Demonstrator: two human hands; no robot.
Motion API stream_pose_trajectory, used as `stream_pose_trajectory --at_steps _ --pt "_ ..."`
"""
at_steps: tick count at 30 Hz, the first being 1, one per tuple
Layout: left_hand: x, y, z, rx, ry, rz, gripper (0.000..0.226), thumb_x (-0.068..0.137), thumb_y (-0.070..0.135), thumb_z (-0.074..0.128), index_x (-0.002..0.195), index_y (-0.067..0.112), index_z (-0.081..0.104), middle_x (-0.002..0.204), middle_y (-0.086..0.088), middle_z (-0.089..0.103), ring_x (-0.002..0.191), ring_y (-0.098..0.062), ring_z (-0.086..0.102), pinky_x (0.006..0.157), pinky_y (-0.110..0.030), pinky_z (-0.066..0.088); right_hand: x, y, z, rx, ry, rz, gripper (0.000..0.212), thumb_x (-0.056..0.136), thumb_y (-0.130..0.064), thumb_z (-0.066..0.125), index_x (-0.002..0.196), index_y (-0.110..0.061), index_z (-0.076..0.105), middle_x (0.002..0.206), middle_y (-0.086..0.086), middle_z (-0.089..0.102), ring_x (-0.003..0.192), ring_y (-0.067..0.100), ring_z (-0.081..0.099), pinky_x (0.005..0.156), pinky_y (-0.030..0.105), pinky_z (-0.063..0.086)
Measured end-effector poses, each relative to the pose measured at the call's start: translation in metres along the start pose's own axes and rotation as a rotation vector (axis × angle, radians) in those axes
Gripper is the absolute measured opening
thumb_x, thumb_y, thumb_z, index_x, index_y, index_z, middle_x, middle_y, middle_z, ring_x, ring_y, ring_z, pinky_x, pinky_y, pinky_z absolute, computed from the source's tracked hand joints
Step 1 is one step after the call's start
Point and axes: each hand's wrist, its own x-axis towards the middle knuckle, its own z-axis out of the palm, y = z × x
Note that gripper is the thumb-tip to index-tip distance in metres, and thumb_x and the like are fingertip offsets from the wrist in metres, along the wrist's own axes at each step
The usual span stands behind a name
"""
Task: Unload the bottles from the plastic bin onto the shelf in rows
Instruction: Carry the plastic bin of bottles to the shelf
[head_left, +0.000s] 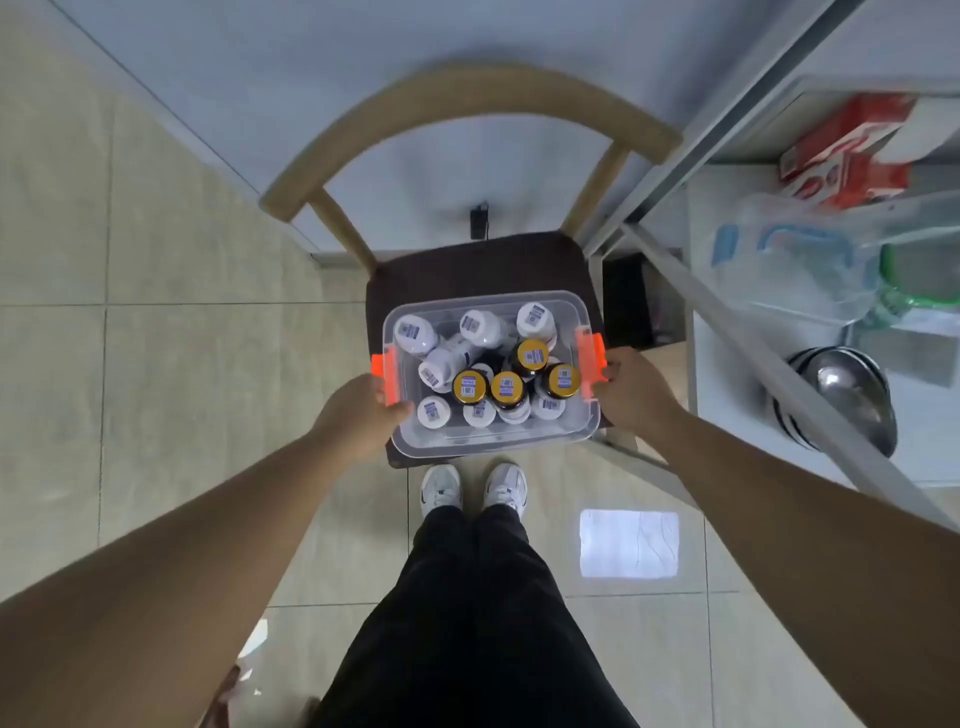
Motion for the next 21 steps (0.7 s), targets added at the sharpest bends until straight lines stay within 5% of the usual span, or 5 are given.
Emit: stream_pose_trajectory --at_steps 5,8,13,16,21 --pt "0.016 0.004 0.005 -0.019 0.083 -0.013 0.024 0.093 0.023 0.056 0.08 0.008 0.068 0.07 -0.004 0.067 0.064 -0.028 0.061 0.053 -0.029 0.04 0.021 -0.004 0.005 -0.023 0.041 -0.066 0.02 0.09 -0.019 0.055 0.102 -0.013 0.071 0.09 0.004 0.066 0.081 0.025 0.06 0.067 0.03 0.045" --pt "0.016 0.001 0.007 -0.033 0.131 -0.034 0.025 0.094 0.021 0.055 0.079 0.006 0.067 0.068 -0.006 0.065 0.062 -0.027 0.058 0.051 -0.029 0.038 0.019 -0.001 0.008 -0.007 0.053 -0.066 0.018 0.091 -0.024 0.057 0.084 -0.017 0.072 0.077 0.003 0.068 0.073 0.025 0.062 0.061 0.028 0.045" --pt "0.003 0.008 -0.003 -0.108 0.161 -0.043 0.024 0.093 0.023 0.059 0.076 0.01 0.071 0.068 -0.008 0.068 0.057 -0.025 0.056 0.052 -0.028 0.038 0.002 -0.003 -0.003 0.166 0.055 0.026 0.019 0.087 -0.016 0.06 0.08 -0.007 0.074 0.081 0.017 0.071 0.077 0.036 0.066 0.074 0.046 0.057" --pt "-0.019 0.013 -0.02 -0.154 0.136 -0.038 0.025 0.092 0.026 0.061 0.071 0.019 0.072 0.067 -0.004 0.072 0.051 -0.016 0.055 0.051 -0.026 0.039 -0.025 -0.005 -0.015 0.257 0.043 0.04 0.017 0.083 -0.013 0.061 0.075 -0.005 0.074 0.081 0.025 0.07 0.065 0.028 0.06 0.063 0.035 0.05" --pt "-0.067 0.022 -0.059 -0.192 0.124 0.013 0.018 0.091 0.028 0.066 0.076 0.026 0.075 0.059 0.008 0.071 0.055 -0.018 0.061 0.058 -0.031 0.047 -0.081 -0.004 -0.042 0.471 -0.039 0.038 0.012 0.09 -0.013 0.064 0.088 -0.017 0.076 0.088 0.016 0.073 0.075 0.03 0.068 0.072 0.043 0.06"
